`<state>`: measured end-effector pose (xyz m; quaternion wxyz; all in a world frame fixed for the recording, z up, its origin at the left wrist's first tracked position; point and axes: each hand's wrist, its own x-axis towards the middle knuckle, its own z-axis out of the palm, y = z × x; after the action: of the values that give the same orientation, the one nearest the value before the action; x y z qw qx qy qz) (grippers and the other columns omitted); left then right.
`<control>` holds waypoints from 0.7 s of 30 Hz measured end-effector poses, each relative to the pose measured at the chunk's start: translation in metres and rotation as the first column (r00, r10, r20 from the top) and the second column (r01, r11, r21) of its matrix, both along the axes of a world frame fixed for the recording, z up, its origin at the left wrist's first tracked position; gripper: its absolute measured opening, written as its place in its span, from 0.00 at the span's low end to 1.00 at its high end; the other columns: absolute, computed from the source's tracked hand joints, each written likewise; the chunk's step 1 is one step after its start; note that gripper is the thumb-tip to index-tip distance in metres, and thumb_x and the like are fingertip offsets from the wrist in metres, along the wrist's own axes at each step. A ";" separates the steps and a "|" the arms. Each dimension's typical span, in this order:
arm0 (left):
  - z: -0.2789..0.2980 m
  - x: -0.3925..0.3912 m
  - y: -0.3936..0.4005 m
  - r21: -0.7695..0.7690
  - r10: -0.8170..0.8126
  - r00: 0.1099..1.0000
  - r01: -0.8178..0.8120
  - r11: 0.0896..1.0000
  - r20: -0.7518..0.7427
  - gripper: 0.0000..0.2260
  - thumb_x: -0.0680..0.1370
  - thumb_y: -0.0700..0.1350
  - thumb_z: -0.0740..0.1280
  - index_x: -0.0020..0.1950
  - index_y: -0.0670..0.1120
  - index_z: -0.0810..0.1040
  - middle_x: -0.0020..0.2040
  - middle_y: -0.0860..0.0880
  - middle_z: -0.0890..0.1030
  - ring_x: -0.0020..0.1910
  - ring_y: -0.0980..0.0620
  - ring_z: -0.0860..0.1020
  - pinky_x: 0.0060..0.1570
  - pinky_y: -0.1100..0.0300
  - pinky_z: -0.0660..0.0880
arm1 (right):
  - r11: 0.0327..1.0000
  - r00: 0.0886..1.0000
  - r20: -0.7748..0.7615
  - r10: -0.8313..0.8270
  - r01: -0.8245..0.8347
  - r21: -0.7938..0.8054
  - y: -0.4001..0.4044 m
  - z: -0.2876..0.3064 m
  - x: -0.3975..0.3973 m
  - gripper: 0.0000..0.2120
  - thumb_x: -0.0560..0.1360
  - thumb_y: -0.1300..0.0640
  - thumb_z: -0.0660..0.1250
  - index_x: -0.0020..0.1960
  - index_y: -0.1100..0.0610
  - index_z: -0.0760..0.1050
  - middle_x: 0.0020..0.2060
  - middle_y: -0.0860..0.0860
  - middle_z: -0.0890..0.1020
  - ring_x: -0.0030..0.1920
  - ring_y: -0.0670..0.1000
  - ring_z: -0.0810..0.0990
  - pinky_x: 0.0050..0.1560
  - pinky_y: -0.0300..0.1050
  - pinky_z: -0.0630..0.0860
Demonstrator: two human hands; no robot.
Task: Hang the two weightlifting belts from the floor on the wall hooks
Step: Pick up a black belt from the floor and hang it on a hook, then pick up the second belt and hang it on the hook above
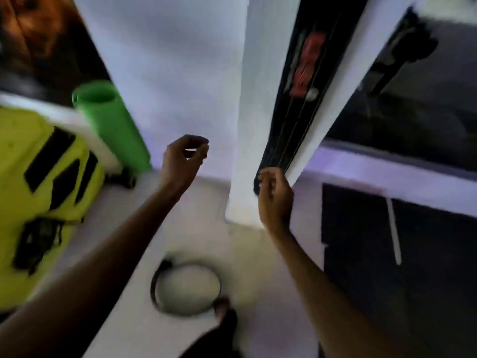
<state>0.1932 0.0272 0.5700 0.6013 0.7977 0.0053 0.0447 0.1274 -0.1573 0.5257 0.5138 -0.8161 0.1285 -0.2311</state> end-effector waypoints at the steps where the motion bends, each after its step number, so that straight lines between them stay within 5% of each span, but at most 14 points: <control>1: -0.040 -0.022 0.014 0.006 0.039 0.994 -0.039 0.999 -0.098 0.05 0.78 0.38 0.68 0.49 0.48 0.80 0.40 0.52 0.82 0.36 0.53 0.81 0.40 0.55 0.79 | 0.999 0.992 -0.112 0.053 -0.052 0.010 0.013 -0.039 -0.019 0.11 0.75 0.59 0.56 0.50 0.53 0.76 0.46 0.49 0.84 0.46 0.50 0.82 0.47 0.51 0.80; 4: -0.156 -0.094 0.060 0.052 0.110 0.938 -0.099 0.994 -0.330 0.08 0.79 0.37 0.67 0.46 0.50 0.80 0.39 0.51 0.82 0.33 0.61 0.81 0.39 0.57 0.77 | 0.982 0.891 -0.413 0.186 -0.183 0.049 0.052 -0.147 -0.075 0.13 0.75 0.54 0.54 0.52 0.52 0.77 0.48 0.50 0.84 0.50 0.51 0.82 0.50 0.51 0.79; 7: -0.253 -0.163 0.099 0.101 0.159 0.855 -0.125 0.987 -0.493 0.06 0.78 0.39 0.68 0.46 0.50 0.82 0.41 0.46 0.85 0.39 0.49 0.84 0.46 0.50 0.81 | 0.958 0.765 -0.594 0.249 -0.285 0.035 0.086 -0.240 -0.123 0.14 0.78 0.54 0.55 0.54 0.53 0.78 0.49 0.53 0.85 0.50 0.56 0.82 0.47 0.48 0.77; 11: -0.373 -0.229 0.151 0.148 0.262 0.718 -0.219 0.964 -0.645 0.05 0.77 0.40 0.68 0.47 0.49 0.83 0.43 0.46 0.85 0.40 0.46 0.83 0.49 0.45 0.82 | 0.889 0.564 -0.766 0.310 -0.457 0.023 0.138 -0.361 -0.164 0.13 0.81 0.56 0.56 0.58 0.57 0.77 0.55 0.58 0.83 0.56 0.60 0.80 0.49 0.48 0.74; 16: -0.541 -0.279 0.213 0.161 0.329 0.573 -0.325 0.932 -0.750 0.09 0.78 0.37 0.65 0.47 0.48 0.83 0.42 0.48 0.84 0.38 0.49 0.82 0.48 0.50 0.80 | 0.806 0.398 -0.854 0.336 -0.590 0.042 0.225 -0.539 -0.179 0.12 0.80 0.57 0.58 0.58 0.59 0.77 0.56 0.58 0.83 0.58 0.60 0.79 0.55 0.49 0.74; 21: -0.693 -0.303 0.288 0.175 0.410 0.483 -0.459 0.871 -0.773 0.13 0.79 0.34 0.63 0.45 0.49 0.81 0.41 0.48 0.83 0.37 0.51 0.81 0.47 0.57 0.76 | 0.735 0.348 -0.868 0.354 -0.678 0.028 0.329 -0.705 -0.154 0.17 0.82 0.51 0.56 0.52 0.62 0.78 0.51 0.62 0.83 0.55 0.63 0.80 0.51 0.51 0.73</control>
<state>-0.1103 0.3148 -0.1231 0.5260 0.6884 0.4725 -0.1618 -0.0262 0.1715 -0.1793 0.2863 -0.8937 0.0439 0.3428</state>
